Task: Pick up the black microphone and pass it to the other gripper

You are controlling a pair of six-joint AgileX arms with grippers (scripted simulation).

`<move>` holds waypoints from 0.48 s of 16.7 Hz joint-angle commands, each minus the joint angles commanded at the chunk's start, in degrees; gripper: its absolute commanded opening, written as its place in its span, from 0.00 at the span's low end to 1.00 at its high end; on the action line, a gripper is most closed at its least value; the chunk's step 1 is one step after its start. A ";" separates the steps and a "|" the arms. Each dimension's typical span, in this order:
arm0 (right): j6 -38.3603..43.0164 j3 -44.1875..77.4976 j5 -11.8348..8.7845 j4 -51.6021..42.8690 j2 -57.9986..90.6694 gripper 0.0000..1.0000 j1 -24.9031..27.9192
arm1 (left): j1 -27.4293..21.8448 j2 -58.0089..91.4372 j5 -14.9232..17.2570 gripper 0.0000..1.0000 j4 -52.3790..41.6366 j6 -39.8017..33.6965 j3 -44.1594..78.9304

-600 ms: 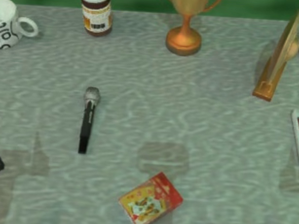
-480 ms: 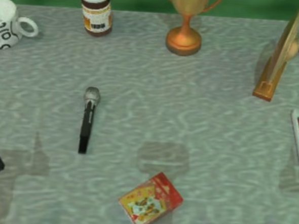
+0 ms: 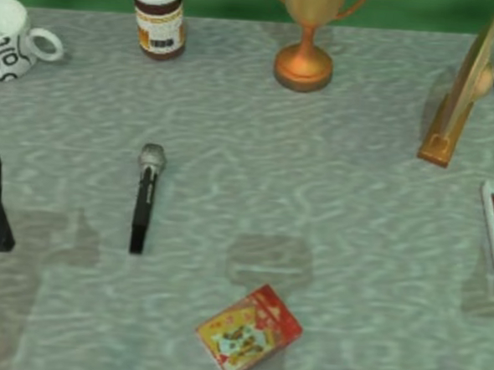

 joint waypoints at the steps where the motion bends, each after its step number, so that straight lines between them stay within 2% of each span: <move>1: 0.00 0.00 0.00 0.00 0.00 1.00 0.00 | -0.95 5.35 -0.06 1.00 -2.61 -0.91 3.83; 8: 0.00 0.00 0.00 0.00 0.00 1.00 0.00 | -8.34 48.51 -0.45 1.00 -23.05 -7.73 32.51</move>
